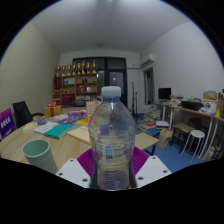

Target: Pour water

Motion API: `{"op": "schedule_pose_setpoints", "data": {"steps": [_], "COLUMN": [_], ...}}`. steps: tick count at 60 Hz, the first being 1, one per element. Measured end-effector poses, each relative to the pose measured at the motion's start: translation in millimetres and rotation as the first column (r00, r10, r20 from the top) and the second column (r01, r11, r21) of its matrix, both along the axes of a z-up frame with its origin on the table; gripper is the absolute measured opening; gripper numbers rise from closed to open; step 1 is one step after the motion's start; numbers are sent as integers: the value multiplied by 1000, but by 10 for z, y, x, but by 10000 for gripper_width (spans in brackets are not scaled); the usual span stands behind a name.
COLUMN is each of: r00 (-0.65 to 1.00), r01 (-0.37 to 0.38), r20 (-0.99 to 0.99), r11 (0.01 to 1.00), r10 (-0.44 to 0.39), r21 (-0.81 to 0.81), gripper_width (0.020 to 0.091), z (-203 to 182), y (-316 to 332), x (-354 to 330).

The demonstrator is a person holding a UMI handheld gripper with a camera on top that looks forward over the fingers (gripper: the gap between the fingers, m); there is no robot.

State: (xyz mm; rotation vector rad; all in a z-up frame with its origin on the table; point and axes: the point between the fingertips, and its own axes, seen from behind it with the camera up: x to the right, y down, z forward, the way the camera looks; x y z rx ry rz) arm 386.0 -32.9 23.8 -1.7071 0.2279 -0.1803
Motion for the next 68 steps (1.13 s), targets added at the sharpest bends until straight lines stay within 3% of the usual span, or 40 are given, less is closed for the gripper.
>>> {"op": "schedule_pose_setpoints", "data": {"steps": [7,8,17,24,26,43,68], "r00": [1000,1000,1000,996,997,996,988], "r01": [19,26,25,-26,-10,45,136], "r20": [-1,-2,-16,-86,-83,-76,-42], "r11": [1000,1000,998,990,990,989,970], "r10": [-19,-26,-26,14,-1,-56,-147], "r21": [2,4,-53,-141,-137,-138,-201], "gripper_width": [450,453,628,827,839,828,825], "z": [55,21,-10,-83,-69,484,1393], "y": [-262,17,-18,-309,-290,-1216,-3041], "x": [127,25,23,-49,-132,-597,-2271]}}
